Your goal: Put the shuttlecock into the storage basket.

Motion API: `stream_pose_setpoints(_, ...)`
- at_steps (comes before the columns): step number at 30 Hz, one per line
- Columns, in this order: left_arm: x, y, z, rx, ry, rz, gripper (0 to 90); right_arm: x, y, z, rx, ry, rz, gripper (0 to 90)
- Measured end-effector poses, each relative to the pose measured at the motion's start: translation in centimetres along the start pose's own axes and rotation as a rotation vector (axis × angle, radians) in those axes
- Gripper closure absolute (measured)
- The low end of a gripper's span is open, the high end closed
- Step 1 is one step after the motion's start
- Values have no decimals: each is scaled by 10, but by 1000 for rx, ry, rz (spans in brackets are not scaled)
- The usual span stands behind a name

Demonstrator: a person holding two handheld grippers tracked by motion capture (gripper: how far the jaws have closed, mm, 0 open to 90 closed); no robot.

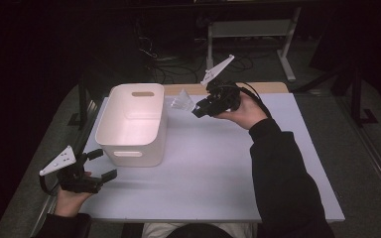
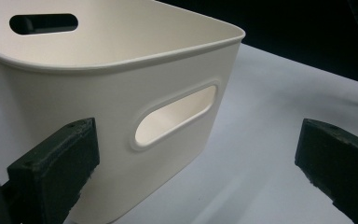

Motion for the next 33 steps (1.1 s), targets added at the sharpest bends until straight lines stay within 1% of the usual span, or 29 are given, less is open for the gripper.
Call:
stream_pose_setpoints(10, 0, 0, 0, 2, 0, -1, 0, 6, 4, 8, 0, -5, 11, 640)
stream_pose_setpoints(15, 0, 0, 0, 0, 0, -1, 0, 11, 8, 12, -1, 2, 18, 640)
stream_pose_setpoints(33, 0, 0, 0, 0, -1, -1, 0, 20, 19, 29, -31, 3, 39, 640)
Point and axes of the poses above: each handheld gripper's, and its own axes: x roughly forward along the jaws, z roughly out of its top, y roughly to its left, the point moved 8 cm from there along x, roughly forward along the jaws, and after that the axes turned 10 degrees about -z, right-handed, at the moved point
